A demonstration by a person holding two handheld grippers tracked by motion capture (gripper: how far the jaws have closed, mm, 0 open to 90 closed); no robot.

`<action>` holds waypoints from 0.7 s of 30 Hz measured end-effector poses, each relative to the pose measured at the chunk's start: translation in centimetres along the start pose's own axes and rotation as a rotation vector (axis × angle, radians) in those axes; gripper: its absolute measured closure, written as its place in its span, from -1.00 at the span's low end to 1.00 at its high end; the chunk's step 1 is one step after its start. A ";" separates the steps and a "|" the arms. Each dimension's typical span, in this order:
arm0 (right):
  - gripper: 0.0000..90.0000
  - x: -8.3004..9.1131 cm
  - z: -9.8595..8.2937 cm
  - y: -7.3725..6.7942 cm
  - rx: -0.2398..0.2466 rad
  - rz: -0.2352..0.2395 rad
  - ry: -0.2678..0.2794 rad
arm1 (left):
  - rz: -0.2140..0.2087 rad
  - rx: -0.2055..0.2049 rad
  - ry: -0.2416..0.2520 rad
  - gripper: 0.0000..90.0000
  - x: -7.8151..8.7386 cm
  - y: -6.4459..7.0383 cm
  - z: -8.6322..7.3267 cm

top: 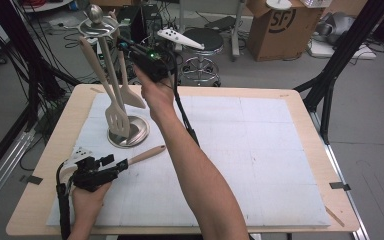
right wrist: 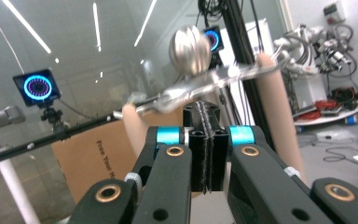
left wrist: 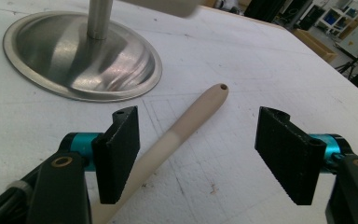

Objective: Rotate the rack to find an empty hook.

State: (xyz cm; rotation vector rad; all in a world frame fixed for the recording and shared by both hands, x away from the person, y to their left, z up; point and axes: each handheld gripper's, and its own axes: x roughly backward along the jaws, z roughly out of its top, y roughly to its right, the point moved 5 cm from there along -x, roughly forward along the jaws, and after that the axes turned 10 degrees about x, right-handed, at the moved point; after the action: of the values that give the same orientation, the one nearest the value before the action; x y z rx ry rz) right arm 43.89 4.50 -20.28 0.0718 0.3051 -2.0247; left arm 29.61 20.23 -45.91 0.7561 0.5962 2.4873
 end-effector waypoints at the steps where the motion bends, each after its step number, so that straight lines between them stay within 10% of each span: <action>1: 1.00 0.1 0.2 0.1 -0.006 0.001 0.008 | 0.001 -0.001 -0.001 -0.30 0.0 0.0 0.0; 21: 1.00 -2.5 -0.3 -3.9 0.075 0.066 -0.058 | 0.001 -0.001 0.004 -0.31 0.0 0.0 0.0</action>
State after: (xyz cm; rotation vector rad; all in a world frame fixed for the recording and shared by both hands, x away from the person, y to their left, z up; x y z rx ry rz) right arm 41.54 8.43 -19.36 0.0694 0.1881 -1.9685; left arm 29.65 20.24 -45.90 0.7516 0.5962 2.4902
